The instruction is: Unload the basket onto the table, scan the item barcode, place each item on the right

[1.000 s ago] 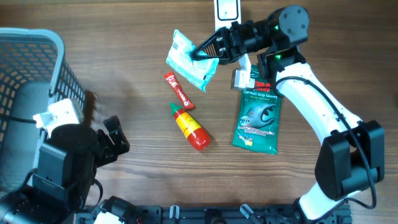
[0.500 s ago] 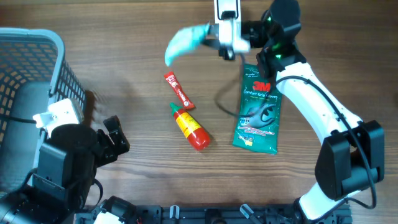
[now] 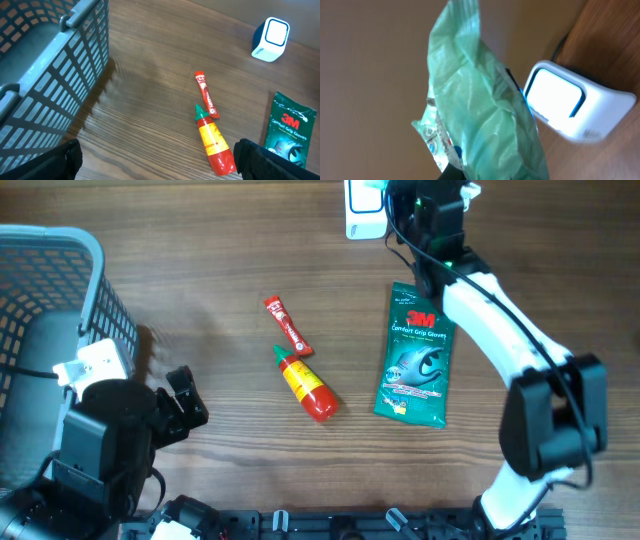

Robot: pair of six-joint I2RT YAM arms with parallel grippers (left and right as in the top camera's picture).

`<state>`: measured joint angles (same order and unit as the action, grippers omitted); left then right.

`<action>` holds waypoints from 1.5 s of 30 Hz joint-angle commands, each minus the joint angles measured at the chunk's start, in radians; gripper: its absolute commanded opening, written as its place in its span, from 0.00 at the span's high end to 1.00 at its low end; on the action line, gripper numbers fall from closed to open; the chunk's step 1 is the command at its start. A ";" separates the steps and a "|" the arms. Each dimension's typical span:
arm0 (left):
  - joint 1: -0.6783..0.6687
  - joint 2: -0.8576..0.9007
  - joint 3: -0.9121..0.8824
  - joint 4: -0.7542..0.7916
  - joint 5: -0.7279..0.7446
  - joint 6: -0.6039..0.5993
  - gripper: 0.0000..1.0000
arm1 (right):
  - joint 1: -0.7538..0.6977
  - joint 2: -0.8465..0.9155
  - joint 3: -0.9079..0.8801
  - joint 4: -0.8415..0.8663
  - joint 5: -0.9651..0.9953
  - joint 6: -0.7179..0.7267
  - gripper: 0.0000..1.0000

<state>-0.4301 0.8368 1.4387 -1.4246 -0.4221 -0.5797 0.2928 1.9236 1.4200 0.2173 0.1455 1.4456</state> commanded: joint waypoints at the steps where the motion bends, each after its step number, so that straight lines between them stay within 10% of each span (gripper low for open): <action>1: -0.004 0.000 0.001 0.002 -0.010 -0.008 0.00 | -0.019 0.169 0.010 0.190 0.101 -0.014 0.95; 24: -0.004 0.000 0.001 0.002 -0.010 -0.008 0.00 | -0.068 0.423 0.390 0.146 -0.097 -0.366 0.95; 37: -0.004 0.000 0.001 0.002 -0.010 -0.008 0.00 | -0.504 0.196 0.381 -0.742 0.377 -0.466 0.95; 45: -0.004 0.000 0.001 0.002 -0.010 -0.008 0.00 | -0.898 0.217 0.333 -0.895 0.410 -0.581 0.94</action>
<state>-0.4301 0.8368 1.4387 -1.4246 -0.4221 -0.5819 -0.5205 2.1281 1.7576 -0.6739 0.5224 0.9447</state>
